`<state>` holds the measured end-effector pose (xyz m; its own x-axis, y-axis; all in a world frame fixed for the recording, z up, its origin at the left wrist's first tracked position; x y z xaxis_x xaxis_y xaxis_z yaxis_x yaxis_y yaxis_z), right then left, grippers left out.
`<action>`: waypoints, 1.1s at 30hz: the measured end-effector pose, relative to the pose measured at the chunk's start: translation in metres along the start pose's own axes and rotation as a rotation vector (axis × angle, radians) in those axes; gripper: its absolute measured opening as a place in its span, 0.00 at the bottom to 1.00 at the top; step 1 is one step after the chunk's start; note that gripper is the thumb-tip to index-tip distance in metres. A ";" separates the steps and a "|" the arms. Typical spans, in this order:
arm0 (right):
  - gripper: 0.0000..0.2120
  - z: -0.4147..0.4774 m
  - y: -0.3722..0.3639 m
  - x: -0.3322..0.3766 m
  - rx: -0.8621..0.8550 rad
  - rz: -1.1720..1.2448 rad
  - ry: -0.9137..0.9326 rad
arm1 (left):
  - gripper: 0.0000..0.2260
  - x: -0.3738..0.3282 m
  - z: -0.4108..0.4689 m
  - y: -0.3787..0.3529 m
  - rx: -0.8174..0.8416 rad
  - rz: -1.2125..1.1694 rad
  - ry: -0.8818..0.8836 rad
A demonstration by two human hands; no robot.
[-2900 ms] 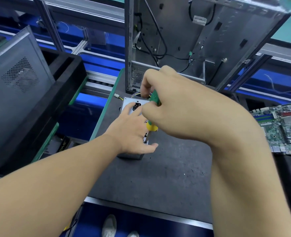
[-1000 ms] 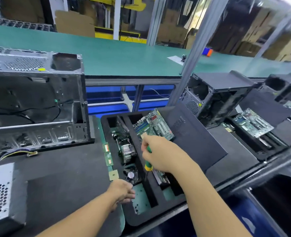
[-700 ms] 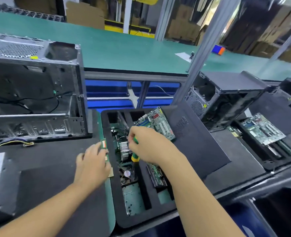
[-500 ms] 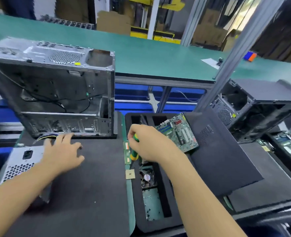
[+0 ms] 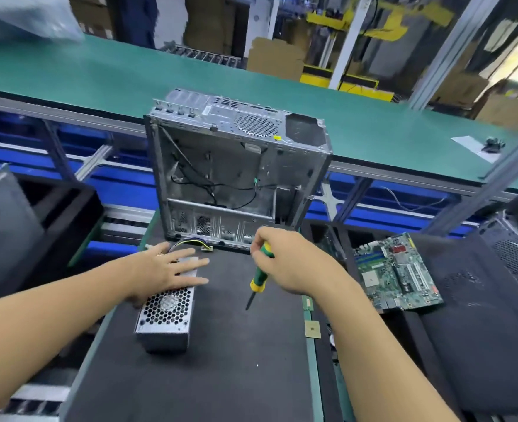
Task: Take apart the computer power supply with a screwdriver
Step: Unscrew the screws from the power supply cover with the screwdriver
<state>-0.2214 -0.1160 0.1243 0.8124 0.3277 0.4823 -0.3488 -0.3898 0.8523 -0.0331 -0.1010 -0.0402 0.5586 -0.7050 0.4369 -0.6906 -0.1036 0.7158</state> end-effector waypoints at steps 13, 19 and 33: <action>0.09 0.014 0.004 0.045 -0.183 0.045 -0.091 | 0.38 0.007 0.007 -0.002 -0.151 -0.561 0.184; 0.09 0.010 0.011 0.053 -0.228 0.022 -0.098 | 0.46 -0.015 0.007 -0.017 -0.173 -0.735 0.364; 0.08 0.008 -0.032 0.027 -0.118 0.038 -0.195 | 0.10 -0.062 -0.004 0.043 -0.856 -0.989 0.000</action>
<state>-0.1842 -0.1014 0.1086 0.8685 0.1377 0.4762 -0.4240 -0.2912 0.8576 -0.0955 -0.0592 -0.0343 0.6585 -0.5879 -0.4699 0.5187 -0.0978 0.8493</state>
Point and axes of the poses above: each hand's wrist, its own z-axis towards the middle knuckle, its own y-axis out of the back of the hand, x = y × z, the point moved 9 cm from there along z, towards the middle knuckle, and after that the axes turned 5 degrees about z, right-handed, at the moved point
